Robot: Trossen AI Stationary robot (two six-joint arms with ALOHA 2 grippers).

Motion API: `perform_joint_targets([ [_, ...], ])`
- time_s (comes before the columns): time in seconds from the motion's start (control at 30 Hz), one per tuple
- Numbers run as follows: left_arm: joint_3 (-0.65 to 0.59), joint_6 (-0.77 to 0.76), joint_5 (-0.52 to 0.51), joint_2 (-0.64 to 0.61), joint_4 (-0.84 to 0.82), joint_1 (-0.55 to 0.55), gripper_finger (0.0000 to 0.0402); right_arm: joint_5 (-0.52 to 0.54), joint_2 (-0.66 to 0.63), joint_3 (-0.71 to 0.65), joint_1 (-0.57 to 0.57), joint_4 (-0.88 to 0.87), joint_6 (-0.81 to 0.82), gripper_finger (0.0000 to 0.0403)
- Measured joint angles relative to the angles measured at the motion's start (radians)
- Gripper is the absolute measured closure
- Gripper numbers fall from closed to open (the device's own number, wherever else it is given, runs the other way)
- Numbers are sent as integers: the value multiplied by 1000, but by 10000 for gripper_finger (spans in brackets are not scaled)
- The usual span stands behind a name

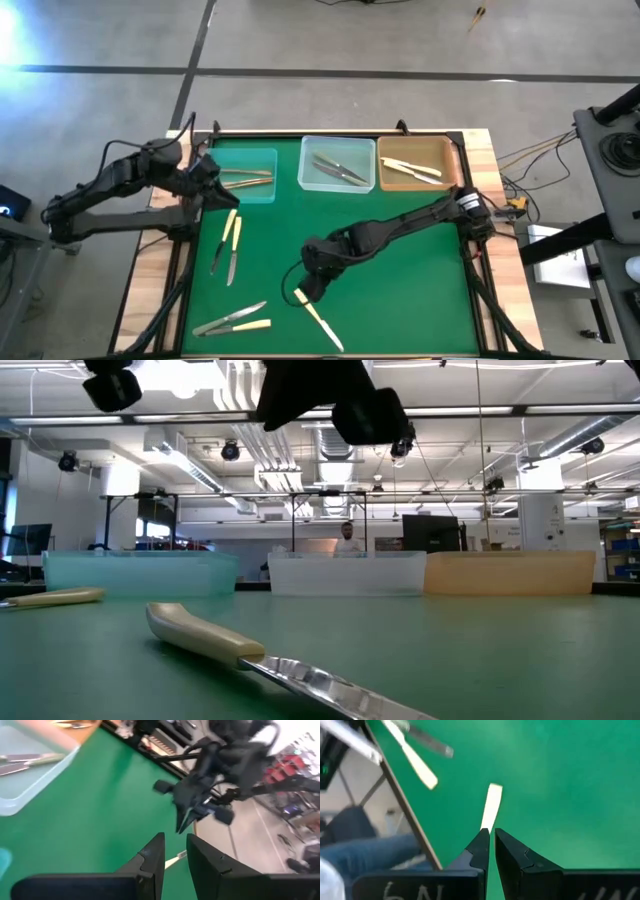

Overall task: Sort silverware by color (type)
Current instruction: Put the yellow knife into the orange bin

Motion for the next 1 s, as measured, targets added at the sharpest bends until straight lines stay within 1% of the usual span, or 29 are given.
perform_joint_targets([
  [0.1,0,-21,18,3,57,-39,338,-123,42,-2,4,35,-26,383],
  [0.13,0,-29,23,3,76,-53,338,-147,60,-2,9,61,-45,383],
  [0.23,0,-53,24,4,125,-94,338,-188,112,-2,25,140,-84,383],
  [0.3,0,-63,24,4,144,-117,338,-194,143,-2,37,206,-99,383],
  [0.37,0,-72,23,4,153,-134,338,-167,171,1,48,228,-82,381],
  [0.5,0,-87,17,3,167,-145,338,-49,219,50,62,100,6,360],
  [0.63,0,-86,12,4,179,-145,338,54,236,138,70,-36,-9,325],
  [0.73,0,-86,12,19,194,-145,338,128,231,180,79,-68,-31,298],
  [0.83,0,-87,11,36,195,-145,338,131,230,188,85,-81,-31,278],
  [1.0,0,-93,12,56,196,-145,338,105,242,183,96,-78,132,273],
])
